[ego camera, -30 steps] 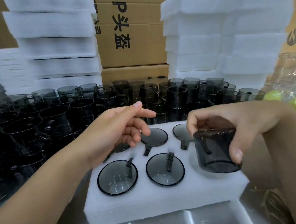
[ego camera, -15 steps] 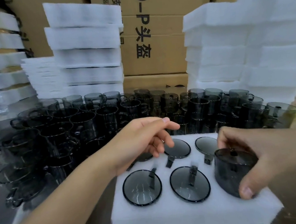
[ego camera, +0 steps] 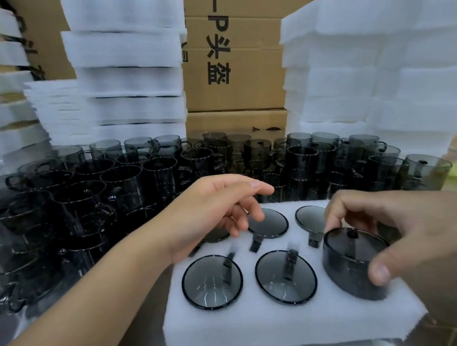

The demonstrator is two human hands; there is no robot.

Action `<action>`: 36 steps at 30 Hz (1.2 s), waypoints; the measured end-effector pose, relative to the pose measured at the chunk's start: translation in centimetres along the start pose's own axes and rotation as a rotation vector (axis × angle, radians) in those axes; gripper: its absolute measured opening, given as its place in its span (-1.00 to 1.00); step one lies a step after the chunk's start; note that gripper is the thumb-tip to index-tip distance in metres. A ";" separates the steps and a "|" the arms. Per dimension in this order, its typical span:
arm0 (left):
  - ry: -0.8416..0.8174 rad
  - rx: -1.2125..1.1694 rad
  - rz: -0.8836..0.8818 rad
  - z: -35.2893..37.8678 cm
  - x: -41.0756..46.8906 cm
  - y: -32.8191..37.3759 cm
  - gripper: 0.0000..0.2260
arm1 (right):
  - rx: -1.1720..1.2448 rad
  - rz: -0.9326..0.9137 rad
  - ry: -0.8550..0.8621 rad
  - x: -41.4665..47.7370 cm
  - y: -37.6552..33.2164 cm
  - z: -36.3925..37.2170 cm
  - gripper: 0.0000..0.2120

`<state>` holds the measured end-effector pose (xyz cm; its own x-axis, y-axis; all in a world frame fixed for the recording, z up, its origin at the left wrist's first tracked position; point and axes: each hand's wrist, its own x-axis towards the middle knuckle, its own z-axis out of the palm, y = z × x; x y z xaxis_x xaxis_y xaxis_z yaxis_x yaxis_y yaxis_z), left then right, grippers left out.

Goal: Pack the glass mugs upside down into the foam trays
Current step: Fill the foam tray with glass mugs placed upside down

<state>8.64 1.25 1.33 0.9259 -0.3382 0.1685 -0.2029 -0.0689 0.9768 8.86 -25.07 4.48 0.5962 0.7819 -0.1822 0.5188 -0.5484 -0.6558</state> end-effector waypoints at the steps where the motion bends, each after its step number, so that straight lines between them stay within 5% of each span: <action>1: -0.005 -0.002 0.004 0.0 0.0 0.0 -0.80 | -0.025 0.008 0.033 -0.4 -0.6 -0.6 -0.40; 4: -0.021 -0.005 0.013 -0.1 -0.1 0.0 -0.79 | -0.014 -0.102 0.021 -0.5 0.0 -1.0 -0.36; 36: -0.042 -0.006 0.031 0.0 -0.1 0.0 -0.79 | -0.114 0.054 -0.075 0.2 -0.4 -0.4 -0.42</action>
<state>8.59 1.27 1.29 0.9048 -0.3792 0.1935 -0.2295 -0.0516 0.9719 9.03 -24.83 5.03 0.5798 0.7681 -0.2719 0.5561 -0.6169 -0.5570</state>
